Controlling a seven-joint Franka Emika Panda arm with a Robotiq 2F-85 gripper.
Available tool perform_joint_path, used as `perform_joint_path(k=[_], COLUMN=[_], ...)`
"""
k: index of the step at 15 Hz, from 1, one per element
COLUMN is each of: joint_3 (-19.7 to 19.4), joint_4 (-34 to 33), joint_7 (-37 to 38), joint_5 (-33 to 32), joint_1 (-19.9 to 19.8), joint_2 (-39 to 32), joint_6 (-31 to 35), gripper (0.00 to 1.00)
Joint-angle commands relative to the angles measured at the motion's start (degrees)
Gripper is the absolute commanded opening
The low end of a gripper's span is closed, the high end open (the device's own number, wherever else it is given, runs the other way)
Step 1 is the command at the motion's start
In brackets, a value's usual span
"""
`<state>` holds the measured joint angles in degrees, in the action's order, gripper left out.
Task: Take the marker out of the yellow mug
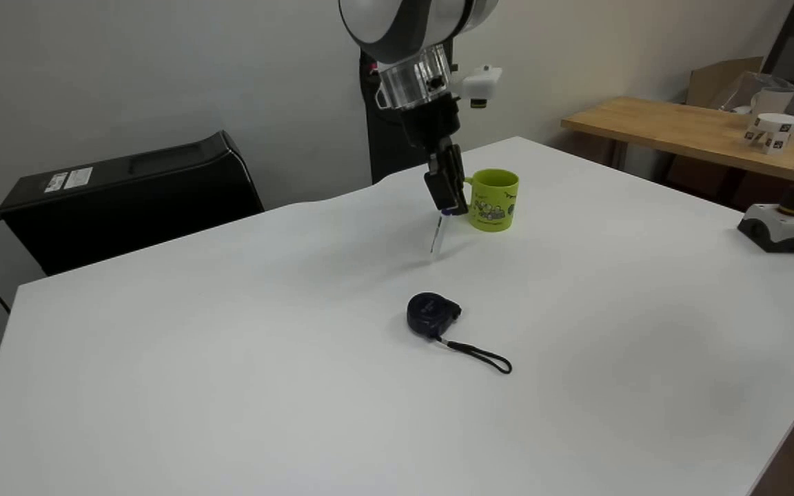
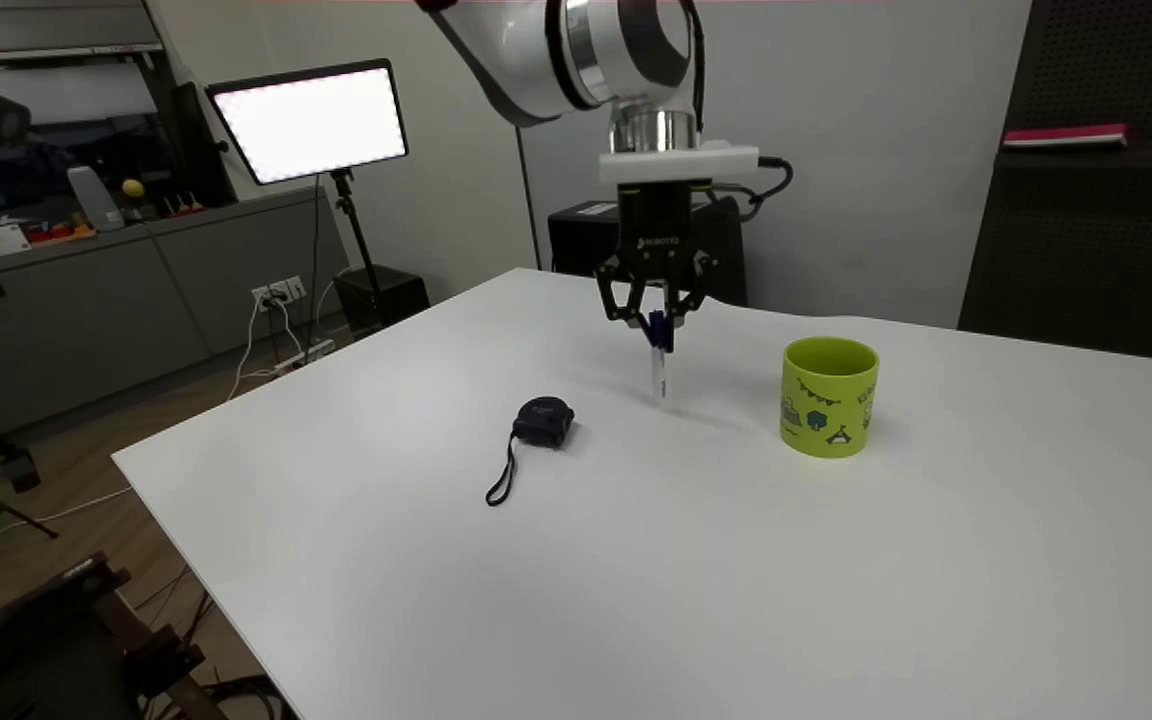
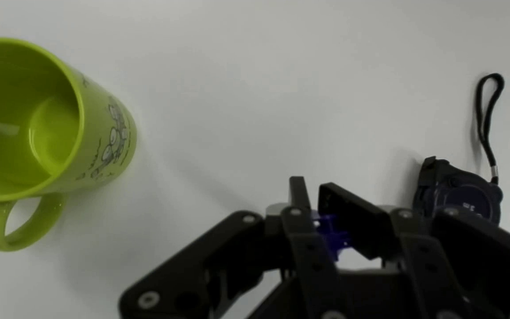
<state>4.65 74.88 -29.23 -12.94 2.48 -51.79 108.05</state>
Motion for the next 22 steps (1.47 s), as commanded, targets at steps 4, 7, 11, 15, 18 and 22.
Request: perform_joint_path(k=[4, 7, 11, 15, 18, 22], joint_3=[-2.4, -3.1, -3.4, -3.3, -2.7, -3.1], joint_4=[5.0, 7.5, 9.0, 9.0, 8.2, 7.9], joint_7=[5.0, 6.6, 6.8, 6.2, 5.0, 5.7], joint_5=[-6.9, -8.2, -8.2, -7.7, -6.8, -7.1], joint_1=[3.2, 3.8, 3.9, 3.7, 3.0, 3.0], joint_2=[-0.8, -0.9, -0.9, -1.3, -2.1, -3.5], joint_6=[15.6, 20.4, 22.0, 20.5, 18.0, 18.0], gripper=[0.04, 0.04, 0.04, 0.04, 0.04, 0.04])
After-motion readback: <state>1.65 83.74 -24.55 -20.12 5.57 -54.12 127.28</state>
